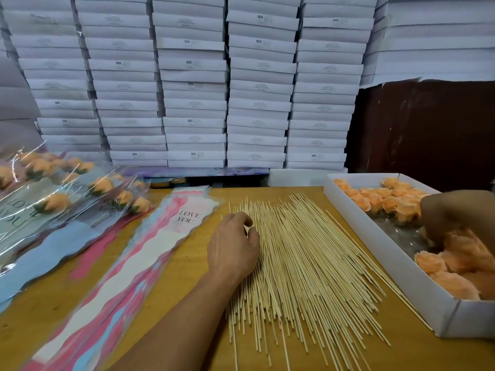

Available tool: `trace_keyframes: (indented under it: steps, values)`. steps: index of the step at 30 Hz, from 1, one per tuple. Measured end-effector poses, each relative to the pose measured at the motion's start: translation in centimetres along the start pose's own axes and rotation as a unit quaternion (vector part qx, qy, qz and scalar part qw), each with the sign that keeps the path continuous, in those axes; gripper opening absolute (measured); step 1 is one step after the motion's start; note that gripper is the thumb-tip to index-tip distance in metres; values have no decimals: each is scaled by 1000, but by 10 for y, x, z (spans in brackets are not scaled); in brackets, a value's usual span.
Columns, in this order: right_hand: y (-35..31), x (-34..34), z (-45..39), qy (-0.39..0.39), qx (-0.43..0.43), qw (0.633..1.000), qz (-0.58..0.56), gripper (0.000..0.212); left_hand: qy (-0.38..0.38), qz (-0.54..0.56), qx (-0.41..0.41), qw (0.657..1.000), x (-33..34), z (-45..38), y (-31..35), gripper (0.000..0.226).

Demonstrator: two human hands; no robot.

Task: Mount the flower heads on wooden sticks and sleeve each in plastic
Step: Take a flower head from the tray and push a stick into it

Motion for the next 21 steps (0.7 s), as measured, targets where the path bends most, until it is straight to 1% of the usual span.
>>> trace_keyframes:
  steps: [3, 6, 9, 11, 13, 16, 19, 21]
  values:
    - [8, -2, 2, 1, -4, 999, -52, 21, -1, 1, -3, 1000, 0, 0, 0, 16]
    - [18, -5, 3, -1, 2, 994, -110, 30, -2, 2, -2, 1000, 0, 0, 0, 16]
    - [24, -11, 2, -2, -14, 985, -174, 27, -4, 10, -1, 1000, 0, 1, 0, 17]
    - [21, -22, 5, 16, -44, 971, -234, 26, -2, 17, 4, 1000, 0, 0, 1, 16]
    - [11, -37, 14, 55, -83, 955, -280, 25, 2, 31, 15, 999, 0, 0, 1, 16]
    - [-22, -57, 43, 112, -166, 930, -309, 27, 2, 68, 48, 997, -1, 2, 3, 16]
    - [-67, -63, 82, 117, -254, 898, -340, 27, -20, 121, 98, 988, -1, 4, 7, 25]
    - [-100, -59, 105, 103, -298, 884, -347, 24, -51, 168, 133, 975, 1, 6, 10, 39]
Point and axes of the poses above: each hand's wrist, its own z-axis away from the middle knuckle, its own x-axis out of the palm, y = z × x, the point moved 4 cm from there along -z, towards the middle knuckle, and after that the axes turned 14 degrees about -y, right-handed, at the moved point
